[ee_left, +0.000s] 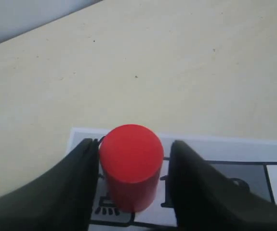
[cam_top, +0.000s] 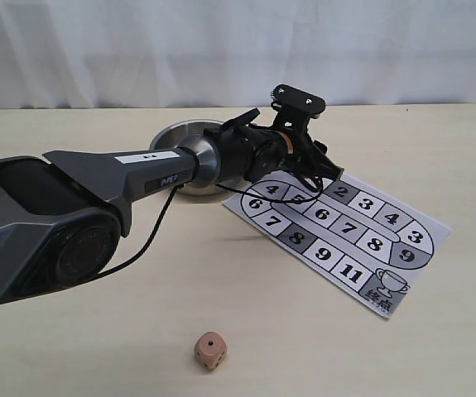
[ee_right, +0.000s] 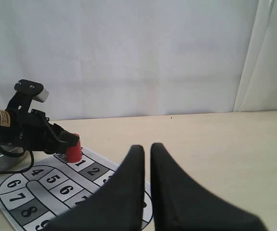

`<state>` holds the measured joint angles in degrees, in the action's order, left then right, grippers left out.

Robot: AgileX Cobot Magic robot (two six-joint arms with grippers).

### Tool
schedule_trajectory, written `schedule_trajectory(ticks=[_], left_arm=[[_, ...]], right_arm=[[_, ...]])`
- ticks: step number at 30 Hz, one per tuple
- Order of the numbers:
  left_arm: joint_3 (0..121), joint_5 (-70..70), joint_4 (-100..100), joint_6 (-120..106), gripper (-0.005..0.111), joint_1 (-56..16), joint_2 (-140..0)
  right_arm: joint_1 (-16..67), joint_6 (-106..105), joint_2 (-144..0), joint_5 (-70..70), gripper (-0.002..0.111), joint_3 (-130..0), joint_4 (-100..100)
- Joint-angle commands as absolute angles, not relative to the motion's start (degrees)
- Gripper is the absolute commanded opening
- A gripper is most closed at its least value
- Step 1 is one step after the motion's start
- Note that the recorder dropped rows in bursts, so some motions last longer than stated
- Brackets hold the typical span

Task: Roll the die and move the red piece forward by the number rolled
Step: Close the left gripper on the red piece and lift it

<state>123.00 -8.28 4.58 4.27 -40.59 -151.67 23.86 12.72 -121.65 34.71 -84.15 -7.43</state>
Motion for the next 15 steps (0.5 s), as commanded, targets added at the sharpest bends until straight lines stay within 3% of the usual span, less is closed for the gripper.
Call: schedule_trajectory(ticks=[1,6,15], left_arm=[[123.44,-7.29,4.9,4.78,0.023,-40.37,-151.61],[123.44,-6.92,5.28,4.78,0.0,-40.37,-151.61],[123.44,-7.68,5.28,4.78,0.0,-40.37,-150.26]], right_arm=[[23.53,12.69,-122.04,34.05,0.004,-84.0,-7.29],[23.53,12.69,-122.04,34.05,0.004,-84.0,-7.29],[23.53,12.69,-122.04,34.05,0.004,-84.0,-7.29]])
